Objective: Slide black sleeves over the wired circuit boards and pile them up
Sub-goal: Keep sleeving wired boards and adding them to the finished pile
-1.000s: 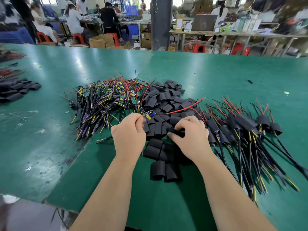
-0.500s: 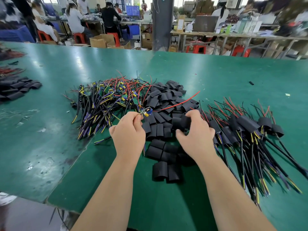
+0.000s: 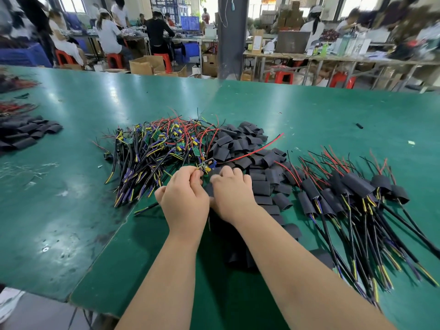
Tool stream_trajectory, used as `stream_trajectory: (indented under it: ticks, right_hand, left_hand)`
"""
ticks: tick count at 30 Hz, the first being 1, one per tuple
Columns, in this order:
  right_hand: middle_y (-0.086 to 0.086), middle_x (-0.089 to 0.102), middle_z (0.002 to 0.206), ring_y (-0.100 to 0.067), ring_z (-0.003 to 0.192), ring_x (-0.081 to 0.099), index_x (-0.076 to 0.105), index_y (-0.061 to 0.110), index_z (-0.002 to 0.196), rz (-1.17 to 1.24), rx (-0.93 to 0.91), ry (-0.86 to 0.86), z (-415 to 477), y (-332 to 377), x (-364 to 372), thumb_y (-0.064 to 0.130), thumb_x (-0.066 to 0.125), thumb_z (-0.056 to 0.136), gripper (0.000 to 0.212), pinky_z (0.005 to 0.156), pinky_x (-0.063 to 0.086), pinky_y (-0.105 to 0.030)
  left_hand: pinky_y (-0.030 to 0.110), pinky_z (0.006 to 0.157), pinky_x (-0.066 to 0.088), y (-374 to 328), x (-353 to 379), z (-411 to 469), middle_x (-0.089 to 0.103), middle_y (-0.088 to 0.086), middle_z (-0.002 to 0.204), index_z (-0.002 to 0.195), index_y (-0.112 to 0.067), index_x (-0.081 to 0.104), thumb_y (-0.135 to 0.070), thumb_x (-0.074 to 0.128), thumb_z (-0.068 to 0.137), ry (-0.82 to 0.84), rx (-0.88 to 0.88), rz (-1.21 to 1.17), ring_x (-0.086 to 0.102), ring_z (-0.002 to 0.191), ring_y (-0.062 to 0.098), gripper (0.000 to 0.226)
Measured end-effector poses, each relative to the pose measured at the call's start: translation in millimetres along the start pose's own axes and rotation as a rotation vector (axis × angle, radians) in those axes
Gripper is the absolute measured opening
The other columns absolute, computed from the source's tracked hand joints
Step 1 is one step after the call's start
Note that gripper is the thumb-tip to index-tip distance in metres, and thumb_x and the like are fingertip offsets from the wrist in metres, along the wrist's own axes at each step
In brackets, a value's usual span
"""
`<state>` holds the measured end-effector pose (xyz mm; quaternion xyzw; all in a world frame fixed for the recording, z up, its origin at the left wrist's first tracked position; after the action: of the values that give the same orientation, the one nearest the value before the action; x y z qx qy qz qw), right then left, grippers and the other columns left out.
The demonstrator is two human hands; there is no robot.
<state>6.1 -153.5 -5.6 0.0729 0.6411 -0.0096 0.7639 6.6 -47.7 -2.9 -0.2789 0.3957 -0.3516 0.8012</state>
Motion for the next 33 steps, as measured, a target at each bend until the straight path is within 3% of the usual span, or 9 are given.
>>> stream_trajectory:
  ticks: [9, 14, 17, 19, 21, 24, 27, 30, 33]
  right_hand:
    - [-0.008, 0.045, 0.114, -0.030, 0.105, 0.051, 0.050, 0.012, 0.106, 0.259, 0.099, 0.092, 8.8, -5.9, -0.5, 0.032, 0.072, 0.080, 0.039, 0.092, 0.038, -0.039]
    - [-0.001, 0.055, 0.077, -0.020, 0.074, 0.049, 0.038, 0.019, 0.063, 0.572, 0.086, -0.065, -6.0, -14.0, -9.0, 0.008, 0.065, 0.076, 0.033, 0.057, 0.032, -0.025]
    - [0.008, 0.060, 0.058, 0.004, 0.056, 0.054, 0.030, 0.017, 0.054, 0.812, 0.194, -0.171, -23.7, -36.5, -16.3, 0.003, 0.061, 0.074, 0.039, 0.045, 0.030, -0.012]
    - [0.009, 0.059, 0.053, 0.002, 0.040, 0.046, 0.029, 0.019, 0.053, 1.164, 0.281, -0.217, -36.9, -56.4, -20.5, -0.006, 0.062, 0.073, 0.046, 0.041, 0.029, -0.014]
    - [-0.007, 0.064, 0.067, -0.009, 0.040, 0.044, 0.034, 0.021, 0.055, 1.651, 0.337, -0.257, -49.2, -77.4, -23.4, -0.010, 0.069, 0.074, 0.050, 0.042, 0.034, -0.019]
    - [-0.015, 0.067, 0.090, -0.009, 0.051, 0.053, 0.050, 0.018, 0.081, 2.161, 0.360, -0.353, -60.9, -103.8, -32.1, 0.015, 0.073, 0.073, 0.023, 0.049, 0.046, -0.017]
    - [0.001, 0.071, 0.098, -0.008, 0.071, 0.064, 0.060, 0.018, 0.098, 2.279, 0.383, -0.467, -66.4, -124.4, -35.5, 0.038, 0.064, 0.073, 0.032, 0.058, 0.049, -0.015]
    - [-0.005, 0.069, 0.104, -0.012, 0.092, 0.070, 0.056, 0.012, 0.108, 2.375, 0.440, -0.526, -68.5, -127.3, -32.8, 0.036, 0.065, 0.071, 0.044, 0.065, 0.051, -0.015]
    - [-0.009, 0.067, 0.106, -0.012, 0.092, 0.070, 0.050, 0.002, 0.128, 2.493, 0.394, -0.476, -65.0, -115.7, -33.8, 0.035, 0.065, 0.071, 0.067, 0.068, 0.054, -0.016]
  left_hand:
    - [0.026, 0.071, 0.015, -1.9, 1.0, -1.4, 0.069, -0.004, 0.082, 0.089, -0.013, 0.066, -0.011, 0.054, 0.094, -0.015, 0.035, 0.008, 0.057, 0.071, 0.022, 0.013]
    - [0.026, 0.077, 0.017, 0.6, 1.5, -1.5, 0.068, -0.006, 0.084, 0.091, -0.016, 0.065, -0.014, 0.051, 0.096, -0.004, -0.001, 0.021, 0.057, 0.074, 0.020, 0.015]
    - [0.026, 0.078, 0.018, 0.4, 1.7, -1.9, 0.069, -0.006, 0.085, 0.092, -0.017, 0.064, -0.015, 0.049, 0.097, 0.006, -0.013, 0.011, 0.059, 0.076, 0.020, 0.016]
    - [0.026, 0.077, 0.018, -0.5, 1.9, -1.9, 0.068, -0.007, 0.083, 0.092, -0.017, 0.064, -0.015, 0.049, 0.097, 0.013, -0.011, 0.009, 0.059, 0.076, 0.019, 0.016]
    - [0.028, 0.077, 0.018, -1.8, 2.7, -1.4, 0.067, -0.007, 0.082, 0.092, -0.017, 0.064, -0.014, 0.048, 0.097, 0.025, -0.005, 0.011, 0.059, 0.076, 0.019, 0.017]
    - [0.030, 0.077, 0.020, -2.6, 3.9, -1.1, 0.066, -0.008, 0.081, 0.090, -0.017, 0.063, -0.012, 0.047, 0.097, 0.049, 0.013, 0.012, 0.058, 0.074, 0.019, 0.018]
    - [0.030, 0.075, 0.018, -4.3, 3.9, -2.7, 0.062, -0.011, 0.077, 0.089, -0.017, 0.064, -0.008, 0.048, 0.096, 0.062, 0.037, 0.014, 0.056, 0.069, 0.020, 0.019]
    - [0.030, 0.074, 0.017, -5.7, 5.1, -4.0, 0.059, -0.013, 0.076, 0.088, -0.018, 0.063, -0.008, 0.048, 0.096, 0.077, 0.063, 0.014, 0.057, 0.068, 0.019, 0.020]
    - [0.031, 0.073, 0.019, -6.9, 5.4, -5.2, 0.061, -0.011, 0.075, 0.085, -0.020, 0.062, -0.006, 0.048, 0.095, 0.086, 0.093, 0.009, 0.058, 0.068, 0.020, 0.022]
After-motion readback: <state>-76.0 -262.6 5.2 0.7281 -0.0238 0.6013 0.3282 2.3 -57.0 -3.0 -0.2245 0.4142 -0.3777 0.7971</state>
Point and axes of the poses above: each hand's wrist, its own z-axis towards the middle knuckle, its own x-axis out of the palm, y = z × x, the point moved 4 cm from there along z, towards the middle knuckle
